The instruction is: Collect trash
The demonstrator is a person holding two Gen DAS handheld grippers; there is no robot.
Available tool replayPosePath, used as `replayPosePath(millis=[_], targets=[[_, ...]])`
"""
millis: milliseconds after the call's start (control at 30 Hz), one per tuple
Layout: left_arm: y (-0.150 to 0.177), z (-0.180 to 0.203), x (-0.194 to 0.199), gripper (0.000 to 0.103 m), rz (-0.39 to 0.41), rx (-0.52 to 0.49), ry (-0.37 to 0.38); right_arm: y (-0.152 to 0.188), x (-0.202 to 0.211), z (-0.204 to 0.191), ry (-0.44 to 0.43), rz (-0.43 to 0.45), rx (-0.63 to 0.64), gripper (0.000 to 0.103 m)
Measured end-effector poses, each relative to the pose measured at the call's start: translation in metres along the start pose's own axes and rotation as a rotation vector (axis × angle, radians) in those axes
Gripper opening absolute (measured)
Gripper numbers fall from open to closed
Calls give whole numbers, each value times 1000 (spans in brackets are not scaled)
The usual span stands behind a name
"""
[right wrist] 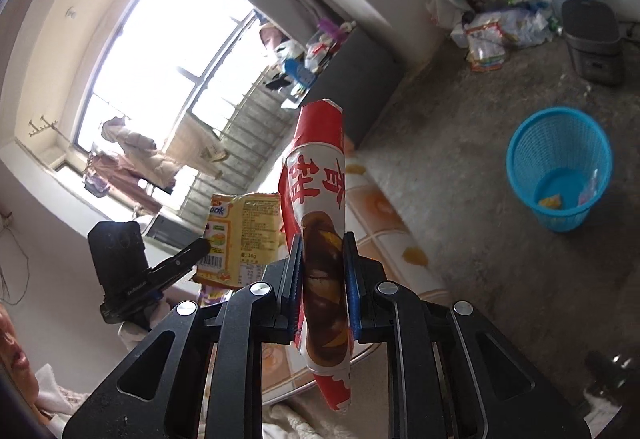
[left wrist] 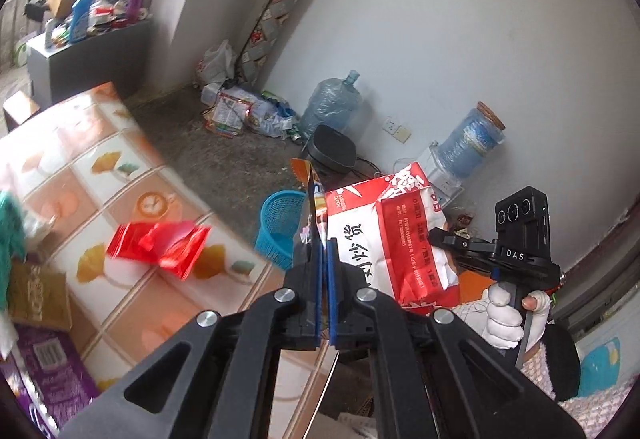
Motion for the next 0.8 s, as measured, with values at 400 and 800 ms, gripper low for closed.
replayPosePath(millis=[400, 800], targets=[[-73, 31, -227, 2, -192, -175, 18, -110, -21, 113, 327, 279, -180, 19], [-67, 14, -404, 41, -314, -199, -30, -171, -81, 261, 448, 339, -426, 53]])
Point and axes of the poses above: each gripper's, at about its wrist camera, not at the fingertips, and x roughly against the way its jaws point, z to its right, y to its underside, the point moved 9 cm from there along -x, roughly the way its jaws point, and after that the axes turned 15 degrees about -x, right-handed, at the moved point
